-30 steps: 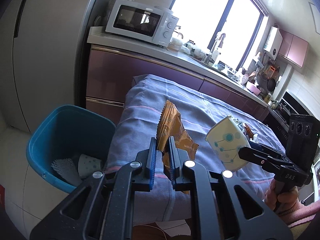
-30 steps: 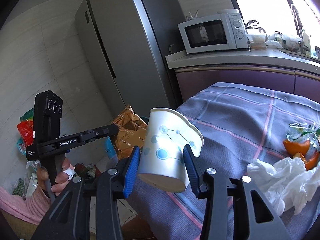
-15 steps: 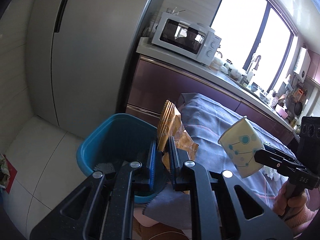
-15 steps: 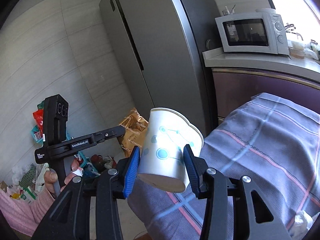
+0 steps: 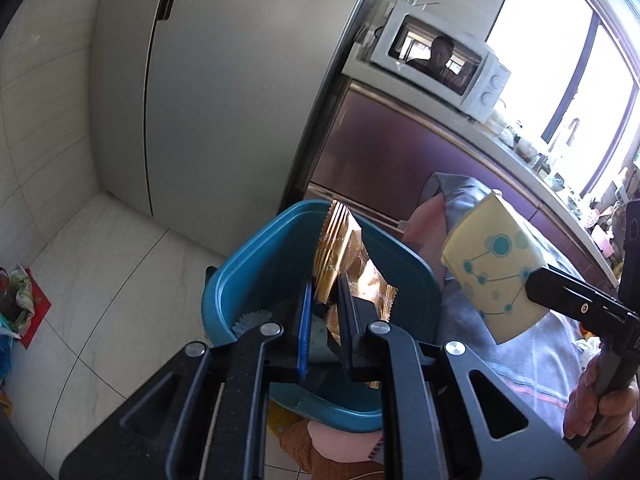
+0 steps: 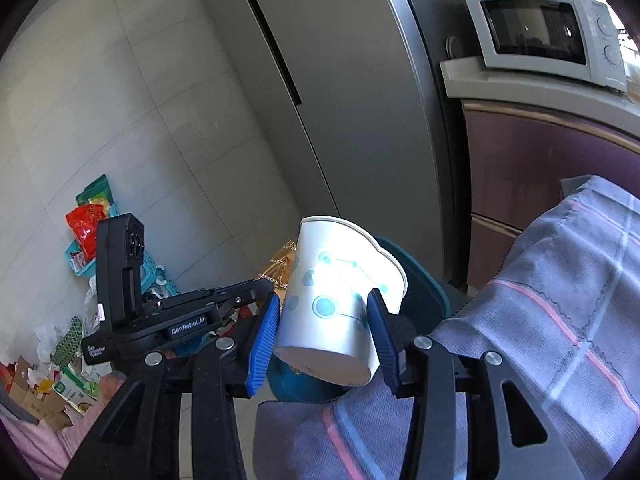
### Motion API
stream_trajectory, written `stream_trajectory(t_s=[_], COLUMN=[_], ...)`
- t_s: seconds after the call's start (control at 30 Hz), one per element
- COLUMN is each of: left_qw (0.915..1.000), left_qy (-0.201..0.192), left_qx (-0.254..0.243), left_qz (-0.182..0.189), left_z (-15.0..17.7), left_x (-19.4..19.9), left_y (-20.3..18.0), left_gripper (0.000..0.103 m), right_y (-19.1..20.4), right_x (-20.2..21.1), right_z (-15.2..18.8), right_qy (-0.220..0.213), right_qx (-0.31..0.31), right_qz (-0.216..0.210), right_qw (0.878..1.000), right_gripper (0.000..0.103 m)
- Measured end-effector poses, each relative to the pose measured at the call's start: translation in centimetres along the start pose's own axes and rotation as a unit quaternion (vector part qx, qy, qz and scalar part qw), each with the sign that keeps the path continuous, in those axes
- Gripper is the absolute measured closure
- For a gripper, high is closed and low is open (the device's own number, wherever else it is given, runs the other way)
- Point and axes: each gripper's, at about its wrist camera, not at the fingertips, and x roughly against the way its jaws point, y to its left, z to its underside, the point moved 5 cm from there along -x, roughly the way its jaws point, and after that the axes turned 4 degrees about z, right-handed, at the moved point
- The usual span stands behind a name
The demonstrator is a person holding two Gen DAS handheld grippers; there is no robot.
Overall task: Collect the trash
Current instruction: 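Carry the wrapper and cup with both tools over the blue bin, then open both tools to drop the wrapper and cup into the bin, then move the left tool to the white tissue while the right approaches a foam net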
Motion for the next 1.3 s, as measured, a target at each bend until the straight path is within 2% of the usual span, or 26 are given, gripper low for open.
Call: stream_trajectory(t_s=[0.17,0.2,0.27,0.33,0.4,0.53,0.73,0.9,1.0,1.13,1.3], left_qw=[0.9998,0.9997,0.9994,0.9991,0.9986,0.9983,0.9994,0.9996,0.9978,0.9932,0.9836], left_qy=[0.017,0.021,0.029,0.036,0.045,0.051,0.031,0.006,-0.007,-0.013,-0.006], left_qx=[0.004,0.005,0.011,0.016,0.021,0.021,0.01,-0.025,-0.052,-0.089,-0.138], left_qz=[-0.008,-0.01,-0.018,-0.017,-0.018,-0.018,-0.011,0.016,0.041,0.074,0.116], left_z=[0.1,0.3,0.6,0.9,1.3,1.8,2.2,1.8,1.9,2.5,4.1], left_x=[-3.0,-3.6,-4.7,-5.5,-6.3,-7.0,-5.1,-2.6,-1.1,0.1,0.5], left_y=[0.6,0.7,1.2,1.3,1.6,1.5,0.3,-3.1,-6.0,-9.9,-15.2], left_gripper=[0.089,0.087,0.077,0.073,0.069,0.069,0.062,0.055,0.044,0.043,0.04], right_y=[-0.4,-0.6,-0.9,-1.1,-1.1,-1.4,-2.2,-2.5,-2.8,-3.8,-5.3], right_x=[-3.0,-3.4,-4.2,-4.5,-4.2,-3.1,-0.7,2.8,5.5,9.1,12.6], right_z=[-0.1,-0.1,-0.1,0.0,0.2,0.7,1.2,1.7,2.1,3.3,5.5], right_qy=[0.031,0.037,0.05,0.054,0.05,0.042,0.027,0.0,-0.019,-0.043,-0.054], right_qx=[-0.004,-0.007,-0.016,-0.021,-0.022,-0.021,-0.024,-0.016,-0.012,-0.011,-0.02], right_qz=[0.016,0.02,0.03,0.036,0.037,0.039,0.032,0.036,0.046,0.07,0.11], right_qw=[0.999,0.999,0.998,0.998,0.998,0.998,0.999,0.999,0.999,0.997,0.992], right_gripper=[0.06,0.059,0.059,0.058,0.057,0.055,0.054,0.051,0.049,0.044,0.044])
